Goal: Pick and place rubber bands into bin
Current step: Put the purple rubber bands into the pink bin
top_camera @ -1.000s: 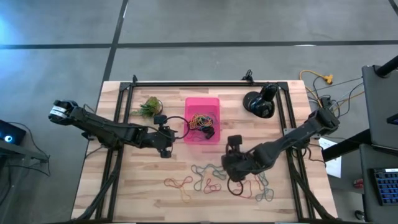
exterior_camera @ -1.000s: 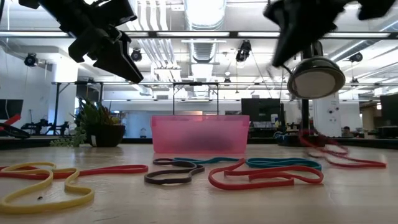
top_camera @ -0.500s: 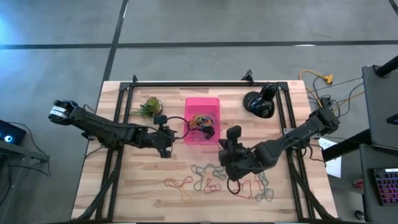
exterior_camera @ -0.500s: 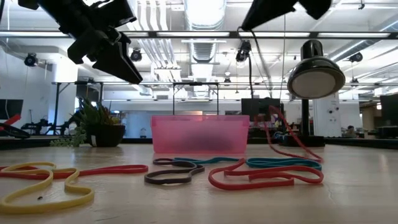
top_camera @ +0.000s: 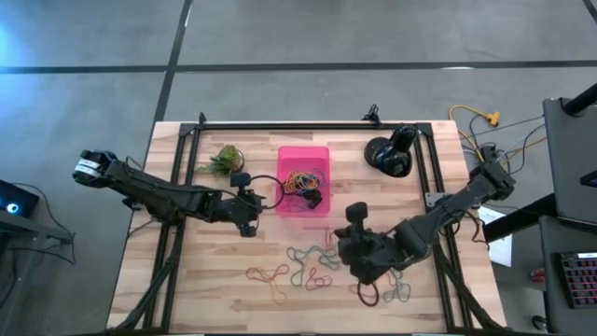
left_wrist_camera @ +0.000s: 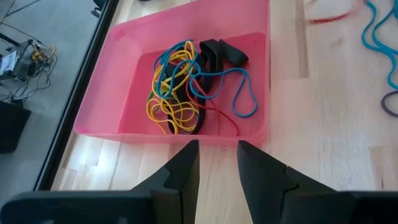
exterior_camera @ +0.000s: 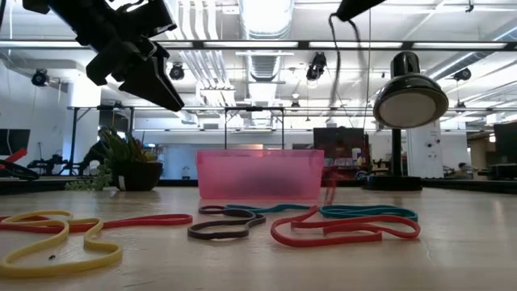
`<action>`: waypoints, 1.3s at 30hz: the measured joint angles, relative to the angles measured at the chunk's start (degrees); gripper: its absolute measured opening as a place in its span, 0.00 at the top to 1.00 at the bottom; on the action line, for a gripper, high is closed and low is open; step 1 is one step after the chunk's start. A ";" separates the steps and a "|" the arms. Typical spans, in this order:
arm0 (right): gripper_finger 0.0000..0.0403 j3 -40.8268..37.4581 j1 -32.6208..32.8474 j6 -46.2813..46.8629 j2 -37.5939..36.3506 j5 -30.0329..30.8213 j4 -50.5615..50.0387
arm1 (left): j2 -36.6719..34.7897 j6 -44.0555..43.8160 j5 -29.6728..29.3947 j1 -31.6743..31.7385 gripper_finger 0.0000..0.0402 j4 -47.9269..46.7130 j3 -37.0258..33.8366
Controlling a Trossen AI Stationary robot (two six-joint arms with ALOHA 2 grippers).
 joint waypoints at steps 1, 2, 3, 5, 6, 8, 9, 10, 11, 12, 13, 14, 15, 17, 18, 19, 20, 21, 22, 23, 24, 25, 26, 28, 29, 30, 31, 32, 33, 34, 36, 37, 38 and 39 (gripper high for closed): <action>0.98 0.00 0.22 0.87 -0.24 -0.61 -0.80 | 0.00 0.00 0.00 0.00 0.77 0.01 0.06; 0.98 0.00 0.28 1.09 -0.35 -1.35 -0.91 | 0.00 -0.01 -0.02 0.00 0.77 0.20 0.08; 0.98 0.00 0.28 1.44 -0.43 -1.20 -1.10 | 0.00 -0.01 0.00 0.00 0.77 0.37 0.08; 0.98 0.00 0.52 4.65 -0.43 0.60 -2.78 | 0.00 -0.01 -0.02 0.00 0.77 0.26 0.03; 0.98 0.00 0.49 5.61 -0.47 -1.18 -3.27 | 0.00 -0.01 0.00 0.01 0.77 0.31 0.03; 0.98 0.00 0.39 5.89 -0.57 -6.75 -2.93 | 0.00 -0.01 -0.01 0.00 0.77 0.32 0.03; 0.98 -0.01 0.41 5.81 -0.49 -6.82 -2.94 | 0.00 -0.01 -0.02 0.02 0.77 0.52 0.03; 0.98 -0.02 0.55 6.44 -0.45 -4.61 -3.56 | 0.00 0.02 -0.01 0.01 0.77 0.86 0.00; 0.98 -0.02 0.63 8.09 -0.45 -1.48 -4.93 | 0.00 0.11 -0.01 0.01 0.77 0.96 -0.01; 0.98 -0.02 0.62 10.13 -0.51 0.56 -6.65 | 0.00 0.19 0.00 0.00 0.77 0.92 -0.01; 0.98 -0.02 0.56 11.50 -0.69 0.60 -7.78 | 0.00 0.19 -0.01 0.00 0.77 0.92 -0.01; 0.98 -0.02 0.46 11.73 -0.73 -1.26 -7.75 | 0.00 0.19 0.00 0.00 0.77 0.92 -0.01; 0.98 -0.02 0.37 10.66 -0.70 -2.93 -6.97 | 0.00 0.19 0.06 -0.02 0.77 0.91 -0.01; 0.98 -0.03 0.93 9.29 -0.65 -2.07 -6.36 | 0.00 0.21 0.07 -0.02 0.77 0.92 -0.03; 0.98 -0.04 1.38 9.63 -0.67 0.11 -6.79 | 0.00 0.23 0.10 -0.02 0.77 0.92 -0.06; 0.98 0.01 1.74 10.50 -0.91 2.18 -7.78 | 0.00 0.23 0.11 -0.02 0.77 0.92 -0.08; 0.98 0.13 2.28 11.14 -1.13 3.86 -9.07 | 0.00 0.24 0.11 -0.02 0.77 0.92 -0.08; 0.98 0.45 2.76 11.42 -1.24 5.64 -9.77 | 0.00 0.25 0.13 -0.02 0.77 0.92 -0.06; 0.98 0.87 3.38 11.10 -1.35 7.41 -9.50 | 0.00 0.27 0.13 -0.02 0.77 0.93 -0.04; 0.98 1.26 4.19 10.05 -1.37 9.14 -9.06 | 0.00 0.31 0.17 -0.02 0.77 0.95 -0.03; 0.98 1.69 5.11 8.63 -1.41 10.66 -8.59 | 0.00 0.32 0.17 -0.02 0.77 0.93 -0.04; 0.98 1.99 6.16 6.94 -1.43 11.63 -7.44 | 0.00 0.32 0.17 -0.02 0.77 0.98 -0.06; 0.98 2.29 7.10 5.33 -1.43 11.87 -6.10 | 0.00 0.32 0.17 -0.02 0.77 0.93 -0.13; 0.98 2.93 8.18 6.05 -1.43 11.44 -6.91 | 0.00 0.32 0.18 -0.02 0.77 0.94 -0.12; 0.98 3.48 8.41 8.66 -1.43 10.13 -8.70 | 0.00 0.32 0.19 -0.02 0.77 0.92 -0.07; 0.98 4.04 8.33 11.89 -1.44 7.28 -10.34 | 0.00 0.32 0.20 0.01 0.77 0.97 0.02; 0.98 4.24 8.05 14.08 -1.50 3.13 -10.89 | 0.00 0.31 0.20 0.02 0.77 1.05 0.05; 0.98 4.24 7.75 14.76 -1.50 -0.19 -10.77 | 0.00 0.17 0.19 0.02 0.77 1.17 0.04; 0.98 4.24 7.71 14.87 -1.44 -1.14 -10.63 | 0.00 0.12 0.22 0.02 0.77 1.44 -0.03; 0.98 4.17 8.01 15.23 -1.33 -0.22 -11.00 | 0.00 0.12 0.22 0.02 0.77 1.42 -0.06; 0.98 4.17 8.85 18.10 -1.38 3.86 -14.32 | 0.00 0.10 0.22 0.02 0.77 1.44 -0.06; 0.98 4.35 9.06 20.61 -1.46 5.63 -17.17 | 0.00 0.10 0.24 0.02 0.77 1.40 -0.02; 0.98 4.60 9.14 23.66 -1.46 7.03 -20.41 | 0.00 0.10 0.22 0.02 0.77 1.41 0.02; 0.98 4.70 8.98 27.09 -1.45 8.01 -23.62 | 0.00 0.09 0.22 0.02 0.77 1.43 0.05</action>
